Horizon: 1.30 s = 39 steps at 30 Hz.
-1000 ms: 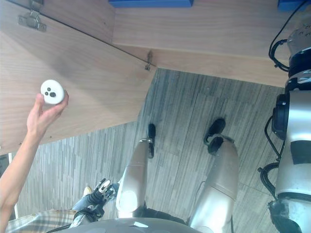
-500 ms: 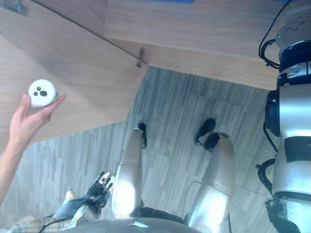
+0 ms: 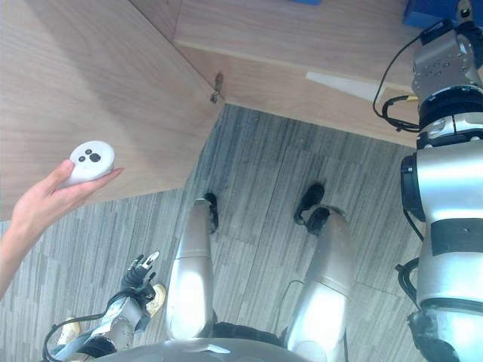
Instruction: Put the empty folder in the office cabinet
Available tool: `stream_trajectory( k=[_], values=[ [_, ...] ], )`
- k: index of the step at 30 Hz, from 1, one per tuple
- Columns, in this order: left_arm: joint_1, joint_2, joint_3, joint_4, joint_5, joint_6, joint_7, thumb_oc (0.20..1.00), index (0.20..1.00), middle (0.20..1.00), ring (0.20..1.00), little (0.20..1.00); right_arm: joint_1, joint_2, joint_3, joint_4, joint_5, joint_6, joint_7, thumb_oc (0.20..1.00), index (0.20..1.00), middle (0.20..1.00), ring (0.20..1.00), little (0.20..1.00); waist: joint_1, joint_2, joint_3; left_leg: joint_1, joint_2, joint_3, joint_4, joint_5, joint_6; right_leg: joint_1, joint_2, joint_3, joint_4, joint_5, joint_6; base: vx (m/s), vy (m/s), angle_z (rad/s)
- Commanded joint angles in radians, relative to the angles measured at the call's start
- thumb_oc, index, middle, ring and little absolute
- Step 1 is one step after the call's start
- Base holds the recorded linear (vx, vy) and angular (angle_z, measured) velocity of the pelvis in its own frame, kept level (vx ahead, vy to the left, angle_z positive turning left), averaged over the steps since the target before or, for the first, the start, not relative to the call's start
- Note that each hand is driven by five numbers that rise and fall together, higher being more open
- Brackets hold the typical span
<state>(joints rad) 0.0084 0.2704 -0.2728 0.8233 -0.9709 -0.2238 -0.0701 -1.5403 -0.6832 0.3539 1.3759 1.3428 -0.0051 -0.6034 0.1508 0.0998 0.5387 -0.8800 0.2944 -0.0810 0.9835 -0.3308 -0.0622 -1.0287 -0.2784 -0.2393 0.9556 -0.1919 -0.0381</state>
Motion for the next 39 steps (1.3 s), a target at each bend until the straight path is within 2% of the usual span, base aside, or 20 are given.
stream_trajectory(
  k=[1,4,7,12,14,15,19,20,23,26,28,31,36,38,39],
  values=[
    [0.001,0.039,-0.008,0.057,0.008,0.006,0.045,1.0,1.0,1.0,1.0,1.0,0.101,-0.018,-0.034,-0.005,-0.095,-0.004,-0.037,1.0,1.0,1.0,1.0,1.0,0.028,-0.009,-0.019,-0.065,0.009,0.003,-0.025,0.142,0.024,0.072,-0.005,0.065,0.07,-0.123,0.013,-0.05,0.059,-0.22],
    [-0.014,0.034,-0.018,0.063,0.012,0.003,0.047,1.0,1.0,1.0,1.0,1.0,0.111,-0.011,-0.02,-0.014,-0.211,-0.004,-0.069,1.0,1.0,1.0,1.0,1.0,0.023,-0.013,-0.019,-0.047,0.006,0.013,-0.048,0.153,0.019,0.099,0.008,0.061,0.026,-0.108,0.013,-0.08,0.075,-0.29],
    [-0.027,0.024,-0.022,0.07,0.017,-0.003,0.043,1.0,1.0,1.0,1.0,1.0,0.125,0.003,-0.013,-0.026,-0.266,-0.015,-0.086,1.0,1.0,1.0,1.0,1.0,0.017,-0.015,-0.019,-0.025,0.003,0.027,-0.069,0.157,0.017,0.123,0.018,0.061,-0.013,-0.096,0.015,-0.09,0.102,0.0],
    [-0.061,0.002,-0.063,0.057,0.033,-0.026,0.056,1.0,1.0,1.0,1.0,1.0,0.173,0.036,-0.002,-0.096,-0.441,-0.093,-0.08,1.0,1.0,1.0,1.0,1.0,-0.006,-0.022,-0.019,0.055,-0.008,0.068,-0.138,0.169,0.01,0.196,0.036,0.065,-0.127,-0.053,0.026,-0.14,0.171,-0.14],
    [-0.07,-0.005,-0.066,0.057,0.038,-0.031,0.06,1.0,1.0,1.0,1.0,1.0,0.187,0.052,0.001,-0.12,-0.44,-0.114,-0.082,1.0,1.0,1.0,1.0,1.0,-0.013,-0.024,-0.019,0.08,-0.009,0.081,-0.156,0.173,0.008,0.22,0.043,0.069,-0.165,-0.041,0.029,-0.13,0.181,-0.21],
    [-0.087,-0.016,-0.075,0.046,0.043,-0.033,0.077,1.0,1.0,1.0,1.0,1.0,0.209,0.064,-0.009,-0.147,-0.467,-0.13,-0.036,1.0,1.0,1.0,1.0,1.0,-0.025,-0.025,-0.019,0.111,-0.014,0.097,-0.182,0.171,0.007,0.242,0.044,0.074,-0.202,-0.025,0.036,-0.14,0.203,-0.27],
    [-0.131,-0.035,-0.092,0.03,0.064,-0.013,0.099,1.0,1.0,1.0,1.0,1.0,0.251,0.091,-0.013,-0.217,-0.576,-0.109,0.003,1.0,1.0,1.0,1.0,1.0,-0.051,-0.025,-0.019,0.21,-0.026,0.14,-0.26,0.176,0.0,0.311,0.045,0.085,-0.301,0.018,0.053,-0.16,0.249,-0.11],
    [-0.131,-0.035,-0.092,0.03,0.064,-0.013,0.099,1.0,1.0,1.0,1.0,1.0,0.251,0.091,-0.013,-0.217,-0.576,-0.109,0.003,1.0,1.0,1.0,1.0,1.0,-0.051,-0.025,-0.019,0.21,-0.026,0.14,-0.26,0.176,0.0,0.311,0.045,0.085,-0.301,0.018,0.053,-0.18,0.293,-0.15],
    [-0.156,-0.046,-0.097,0.019,0.059,0.004,0.118,1.0,1.0,1.0,1.0,1.0,0.302,0.104,-0.018,-0.26,-0.598,-0.094,0.028,1.0,1.0,1.0,1.0,1.0,-0.072,-0.033,-0.019,0.315,-0.043,0.169,-0.347,0.185,-0.004,0.384,0.039,0.083,-0.41,0.064,0.071,-0.16,0.231,-0.07],
    [-0.183,-0.053,-0.092,0.015,0.079,0.029,0.113,1.0,1.0,1.0,1.0,1.0,0.357,0.107,-0.024,-0.282,-0.654,-0.076,0.129,1.0,1.0,1.0,1.0,1.0,-0.09,-0.042,-0.019,0.434,-0.071,0.197,-0.43,0.182,-0.006,0.469,0.032,0.076,-0.531,0.121,0.089,-0.21,0.29,-0.15],
    [-0.189,-0.054,-0.091,0.02,0.075,0.028,0.115,1.0,1.0,1.0,1.0,1.0,0.371,0.112,-0.023,-0.288,-0.67,-0.082,0.145,1.0,1.0,1.0,1.0,1.0,-0.095,-0.044,-0.019,0.464,-0.076,0.205,-0.449,0.181,-0.005,0.489,0.032,0.077,-0.557,0.136,0.093,-0.1,0.134,-0.1],
    [-0.22,-0.049,-0.07,0.034,0.092,0.037,0.126,1.0,1.0,1.0,1.0,1.0,0.461,0.125,-0.017,-0.351,-0.749,-0.088,0.229,1.0,1.0,1.0,1.0,1.0,-0.115,-0.066,-0.019,0.587,-0.103,0.225,-0.518,0.162,0.004,0.584,0.027,0.077,-0.649,0.187,0.117,-0.17,0.203,0.01],
    [-0.243,-0.054,-0.064,0.049,0.118,0.051,0.129,1.0,1.0,1.0,1.0,1.0,0.564,0.144,-0.006,-0.423,-0.792,-0.112,0.236,1.0,1.0,1.0,1.0,1.0,-0.13,-0.088,-0.048,0.672,-0.127,0.24,-0.568,0.14,0.016,0.655,0.028,0.075,-0.723,0.224,0.134,-0.11,0.115,0.03],
    [-0.252,-0.063,-0.061,0.06,0.148,0.06,0.144,1.0,1.0,1.0,1.0,1.0,0.659,0.158,-0.008,-0.488,-0.837,-0.146,0.244,1.0,1.0,1.0,1.0,1.0,-0.145,-0.11,-0.081,0.725,-0.146,0.25,-0.598,0.107,0.031,0.695,0.028,0.078,-0.772,0.253,0.15,-0.07,0.092,0.04],
    [-0.252,-0.063,-0.061,0.06,0.148,0.06,0.144,1.0,1.0,1.0,1.0,1.0,0.659,0.158,-0.008,-0.488,-0.837,-0.146,0.244,1.0,1.0,1.0,1.0,1.0,-0.145,-0.11,-0.081,0.725,-0.146,0.25,-0.598,0.107,0.031,0.695,0.028,0.078,-0.772,0.253,0.15,-0.07,0.075,0.04]
  ],
)
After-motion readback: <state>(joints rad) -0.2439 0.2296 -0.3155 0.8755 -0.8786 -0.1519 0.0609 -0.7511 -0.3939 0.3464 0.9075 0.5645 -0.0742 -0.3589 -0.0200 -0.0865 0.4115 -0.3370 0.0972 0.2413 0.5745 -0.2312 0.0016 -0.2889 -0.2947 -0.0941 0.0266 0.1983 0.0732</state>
